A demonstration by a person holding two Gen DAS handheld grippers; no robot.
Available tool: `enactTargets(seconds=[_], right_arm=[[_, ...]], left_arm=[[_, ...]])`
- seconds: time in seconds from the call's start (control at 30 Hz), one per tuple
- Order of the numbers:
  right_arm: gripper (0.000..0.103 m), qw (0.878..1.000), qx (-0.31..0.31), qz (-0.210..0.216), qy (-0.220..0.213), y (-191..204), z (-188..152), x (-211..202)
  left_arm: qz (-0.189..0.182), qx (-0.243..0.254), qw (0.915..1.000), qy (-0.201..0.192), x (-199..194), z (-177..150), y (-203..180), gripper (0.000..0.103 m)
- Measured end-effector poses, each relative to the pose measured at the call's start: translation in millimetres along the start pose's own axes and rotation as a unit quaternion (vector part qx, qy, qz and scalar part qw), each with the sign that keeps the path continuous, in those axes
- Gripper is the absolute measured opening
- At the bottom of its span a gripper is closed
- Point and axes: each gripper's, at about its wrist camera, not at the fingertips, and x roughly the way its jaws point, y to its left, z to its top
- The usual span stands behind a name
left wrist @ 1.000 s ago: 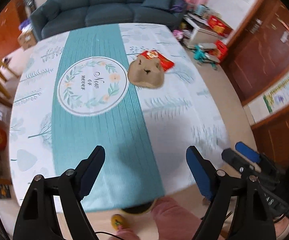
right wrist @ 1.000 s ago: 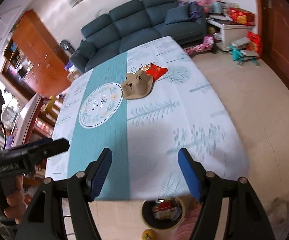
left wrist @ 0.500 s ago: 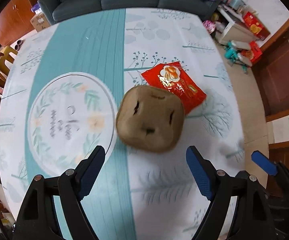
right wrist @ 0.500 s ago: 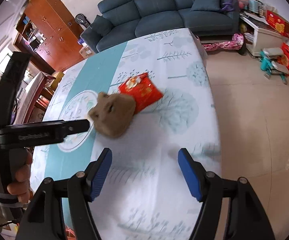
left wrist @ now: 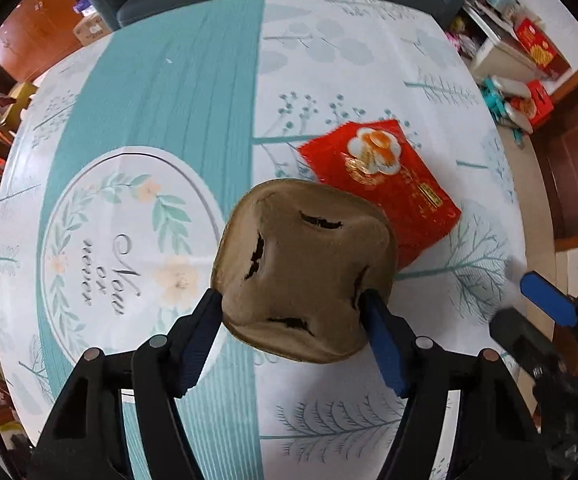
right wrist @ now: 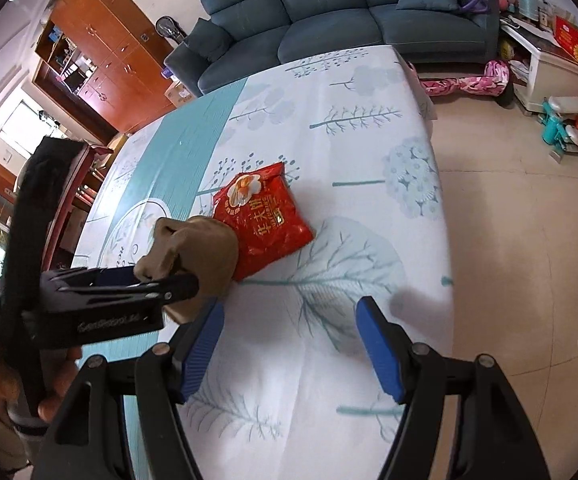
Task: Collect trash
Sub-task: 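Grasp the brown cardboard piece with the left tool, then grasp the red snack packet with the right tool while the left holds the cardboard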
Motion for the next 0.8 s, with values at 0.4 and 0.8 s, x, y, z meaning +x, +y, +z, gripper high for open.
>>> enactTargets(seconds=[0.4,0.8], right_arm=[[0.075,0.995,-0.086,-0.042,0.010,39.8,35.7,51.8],[0.077,0.978,-0.173,-0.118,0.018,69.4,38.5,90.9]], left_arm=[[0.006,-0.074,0.9966,-0.034,-29.7,-27.0,57.5,0.068],[0.005,-0.133,0.9907,-0.029,-34.4,-50.9,109.9,0.068]])
